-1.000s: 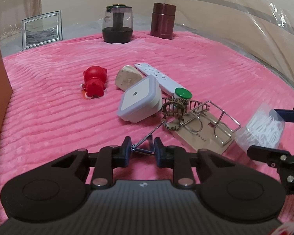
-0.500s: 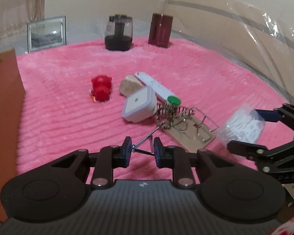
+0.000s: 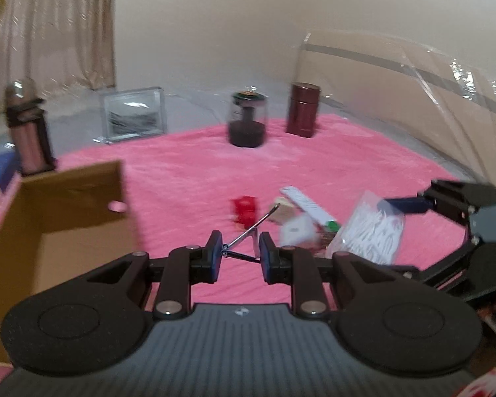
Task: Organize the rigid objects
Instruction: 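Carry the floss box and binder clip with both tools over the cardboard box, then lower the floss box into the cardboard box and open the right tool, then open the left tool to drop the binder clip into the box, then move both tools back toward the remaining objects on the bed, then grasp the metal wire rack with the right tool and lift it, then grasp the gold TP-LINK plate edge with the left tool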
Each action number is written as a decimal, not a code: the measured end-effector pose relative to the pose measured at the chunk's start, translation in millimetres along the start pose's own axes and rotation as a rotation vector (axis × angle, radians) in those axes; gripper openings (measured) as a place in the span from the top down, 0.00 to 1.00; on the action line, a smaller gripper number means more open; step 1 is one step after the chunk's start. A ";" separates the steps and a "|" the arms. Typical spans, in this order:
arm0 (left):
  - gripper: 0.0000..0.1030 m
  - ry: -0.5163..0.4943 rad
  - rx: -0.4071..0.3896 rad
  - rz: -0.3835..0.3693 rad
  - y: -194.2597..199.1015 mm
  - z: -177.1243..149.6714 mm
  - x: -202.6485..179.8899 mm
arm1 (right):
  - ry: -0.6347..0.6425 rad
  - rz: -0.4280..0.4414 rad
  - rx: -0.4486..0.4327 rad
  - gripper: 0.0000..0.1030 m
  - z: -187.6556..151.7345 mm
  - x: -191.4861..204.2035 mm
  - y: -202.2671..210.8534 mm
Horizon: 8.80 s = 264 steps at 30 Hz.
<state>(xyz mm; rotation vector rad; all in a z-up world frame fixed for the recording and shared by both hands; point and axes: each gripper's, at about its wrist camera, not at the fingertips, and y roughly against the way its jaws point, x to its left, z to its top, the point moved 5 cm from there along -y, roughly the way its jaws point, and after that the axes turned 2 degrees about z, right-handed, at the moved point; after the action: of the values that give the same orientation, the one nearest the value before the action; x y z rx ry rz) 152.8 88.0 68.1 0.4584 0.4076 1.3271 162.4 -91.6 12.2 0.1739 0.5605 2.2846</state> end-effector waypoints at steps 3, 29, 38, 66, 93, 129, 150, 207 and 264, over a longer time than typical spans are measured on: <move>0.81 -0.026 0.013 0.055 19.1 3.5 35.0 | 0.040 0.075 -0.014 0.20 28.4 21.6 -15.6; 0.81 -0.406 0.414 0.002 -44.0 -59.2 186.9 | 0.454 0.411 0.336 0.20 82.7 135.9 -225.0; 0.81 -0.528 0.524 -0.079 -70.7 -77.0 183.3 | 0.559 0.455 0.493 0.20 66.7 147.7 -263.9; 0.81 -0.588 0.729 -0.175 -116.8 -104.8 193.7 | 0.686 0.465 0.798 0.20 34.3 158.1 -322.5; 0.77 -0.537 0.667 -0.137 -106.3 -101.6 195.2 | 0.630 0.443 0.729 0.19 39.0 147.9 -316.3; 0.42 -0.168 0.064 0.032 37.1 -14.6 92.5 | 0.022 0.218 0.005 0.17 86.5 61.8 -57.8; 0.06 0.032 -0.041 -0.055 -2.6 -38.4 -57.1 | -0.303 -0.224 -0.028 0.17 -53.5 -61.6 71.6; 0.06 0.112 0.101 0.012 -141.1 -95.8 -79.8 | -0.367 -0.325 0.087 0.52 -133.5 -136.0 -65.3; 0.16 0.142 0.186 0.175 -189.1 -108.5 -216.3 | -0.447 -0.414 0.082 0.52 -180.9 -217.5 35.2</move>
<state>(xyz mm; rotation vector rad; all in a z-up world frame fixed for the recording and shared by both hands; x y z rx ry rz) 208.6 -148.4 -119.9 0.5669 0.6241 1.5037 239.2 -330.0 -124.0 0.5405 0.4079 1.7489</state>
